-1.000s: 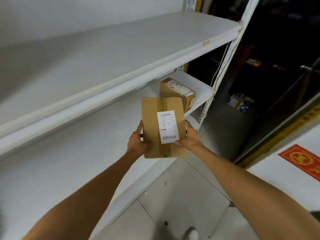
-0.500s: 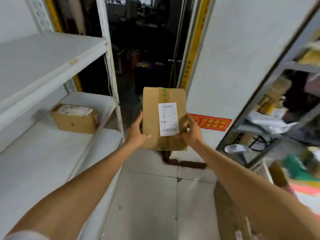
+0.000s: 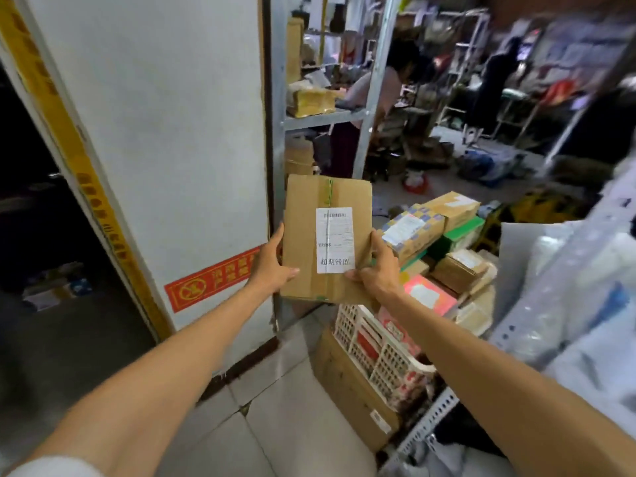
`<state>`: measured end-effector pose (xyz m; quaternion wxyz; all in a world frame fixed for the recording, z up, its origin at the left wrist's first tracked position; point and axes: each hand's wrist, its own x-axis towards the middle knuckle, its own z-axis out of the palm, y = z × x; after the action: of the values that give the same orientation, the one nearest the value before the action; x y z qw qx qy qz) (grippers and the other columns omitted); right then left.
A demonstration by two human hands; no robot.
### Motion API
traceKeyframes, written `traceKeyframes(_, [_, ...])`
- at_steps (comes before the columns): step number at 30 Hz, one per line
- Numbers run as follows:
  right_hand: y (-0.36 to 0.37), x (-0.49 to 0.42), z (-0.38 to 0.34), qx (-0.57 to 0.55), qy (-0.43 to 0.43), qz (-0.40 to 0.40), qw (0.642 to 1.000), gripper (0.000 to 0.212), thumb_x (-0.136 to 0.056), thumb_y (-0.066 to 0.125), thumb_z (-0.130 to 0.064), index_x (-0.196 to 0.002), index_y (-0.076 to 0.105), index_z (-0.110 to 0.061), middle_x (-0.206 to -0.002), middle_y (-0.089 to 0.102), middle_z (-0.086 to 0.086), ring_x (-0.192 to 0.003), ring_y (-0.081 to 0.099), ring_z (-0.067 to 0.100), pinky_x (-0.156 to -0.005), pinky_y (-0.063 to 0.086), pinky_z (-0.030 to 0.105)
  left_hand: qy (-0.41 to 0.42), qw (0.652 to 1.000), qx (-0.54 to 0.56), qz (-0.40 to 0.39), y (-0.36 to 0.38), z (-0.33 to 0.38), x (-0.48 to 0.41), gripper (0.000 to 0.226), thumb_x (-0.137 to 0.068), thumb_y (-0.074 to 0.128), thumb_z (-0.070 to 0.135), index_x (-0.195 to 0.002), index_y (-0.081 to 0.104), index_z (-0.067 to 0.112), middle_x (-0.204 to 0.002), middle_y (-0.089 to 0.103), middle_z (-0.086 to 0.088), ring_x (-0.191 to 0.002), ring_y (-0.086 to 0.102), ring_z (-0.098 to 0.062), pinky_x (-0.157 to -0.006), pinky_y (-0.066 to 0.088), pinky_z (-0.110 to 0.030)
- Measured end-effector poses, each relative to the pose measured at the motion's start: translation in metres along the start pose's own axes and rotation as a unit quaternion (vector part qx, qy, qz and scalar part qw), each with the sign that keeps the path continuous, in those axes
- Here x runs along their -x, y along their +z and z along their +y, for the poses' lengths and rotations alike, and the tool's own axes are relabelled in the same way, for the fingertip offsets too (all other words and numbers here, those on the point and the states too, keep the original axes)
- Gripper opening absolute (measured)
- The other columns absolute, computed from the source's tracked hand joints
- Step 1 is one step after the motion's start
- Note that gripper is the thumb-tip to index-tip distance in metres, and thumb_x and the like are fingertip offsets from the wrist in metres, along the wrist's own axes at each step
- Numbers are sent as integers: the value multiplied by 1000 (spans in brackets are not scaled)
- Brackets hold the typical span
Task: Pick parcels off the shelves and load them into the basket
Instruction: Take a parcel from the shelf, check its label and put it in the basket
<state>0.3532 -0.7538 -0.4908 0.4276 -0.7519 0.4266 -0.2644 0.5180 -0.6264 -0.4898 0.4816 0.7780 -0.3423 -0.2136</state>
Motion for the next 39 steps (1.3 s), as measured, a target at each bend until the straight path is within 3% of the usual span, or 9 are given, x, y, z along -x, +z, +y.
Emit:
traceKeyframes(3, [-27, -9, 25, -9, 47, 58, 997, 102, -62, 82, -10, -147, 31, -34, -139, 51, -1, -127, 48, 23, -105, 42, 51, 28, 997, -7, -68, 40, 13, -30, 104, -75, 75, 1, -151, 12, 34, -142, 44, -1, -130, 44, -23, -101, 40, -36])
traceKeyframes(8, [-57, -12, 46, -17, 94, 146, 985, 104, -64, 85, -6, -150, 29, -25, -140, 51, -2, -126, 48, 20, -108, 39, 49, 67, 982, -14, -179, 97, 26, -78, 101, -78, 73, 1, -153, 11, 29, -147, 36, 2, -128, 43, -19, -91, 43, -25])
traceKeyframes(10, [-61, -13, 53, -23, 114, 186, 976, 104, -62, 86, -7, -148, 32, -25, -136, 54, -4, -123, 50, 18, -107, 42, 49, 79, 971, -6, -226, 116, 29, -97, 100, -78, 73, -1, -153, 13, 29, -149, 36, 2, -125, 44, -17, -88, 43, -24])
traceKeyframes(16, [-68, -10, 56, -25, 175, 268, 947, 93, -66, 81, 4, -143, 38, -24, -117, 55, -7, -110, 50, 11, -96, 46, 33, 103, 934, -29, -342, 153, 40, -133, 102, -76, 74, 1, -153, 13, 31, -145, 43, 0, -115, 48, -14, -87, 44, -27])
traceKeyframes(18, [-68, -10, 62, -14, 202, 288, 936, 91, -65, 82, 2, -141, 40, -25, -114, 58, -7, -109, 54, 13, -95, 49, 35, 100, 923, -45, -370, 165, 41, -141, 103, -75, 76, 3, -152, 14, 31, -143, 44, -2, -121, 48, -18, -94, 44, -28])
traceKeyframes(21, [-68, -10, 72, -7, 246, 301, 921, 84, -64, 84, -2, -134, 46, -26, -110, 61, -7, -107, 56, 16, -94, 51, 40, 104, 909, -65, -397, 182, 38, -148, 105, -72, 78, 5, -152, 15, 28, -143, 46, -3, -125, 47, -20, -106, 41, -38])
traceKeyframes(25, [-71, -23, 99, 0, 298, 306, 904, 90, -58, 88, -8, -136, 46, -24, -120, 64, -2, -114, 58, 22, -98, 49, 48, 90, 898, -77, -424, 210, 32, -158, 100, -75, 75, 1, -151, 18, 30, -136, 53, -2, -110, 51, -13, -99, 43, -32])
traceKeyframes(31, [-83, -50, 150, 0, 342, 274, 899, 86, -60, 89, -14, -133, 44, -21, -124, 61, 1, -116, 57, 26, -98, 48, 48, 45, 895, -98, -432, 253, 23, -171, 92, -76, 70, -5, -150, 24, 26, -133, 55, -8, -123, 50, -23, -106, 41, -40])
traceKeyframes(39, [-80, -83, 191, -32, 356, 247, 901, 82, -64, 86, -8, -133, 46, -28, -123, 62, -4, -118, 55, 23, -101, 46, 49, 29, 903, -147, -403, 287, 2, -193, 94, -76, 73, -1, -150, 23, 29, -126, 57, -9, -117, 53, -24, -103, 43, -42])
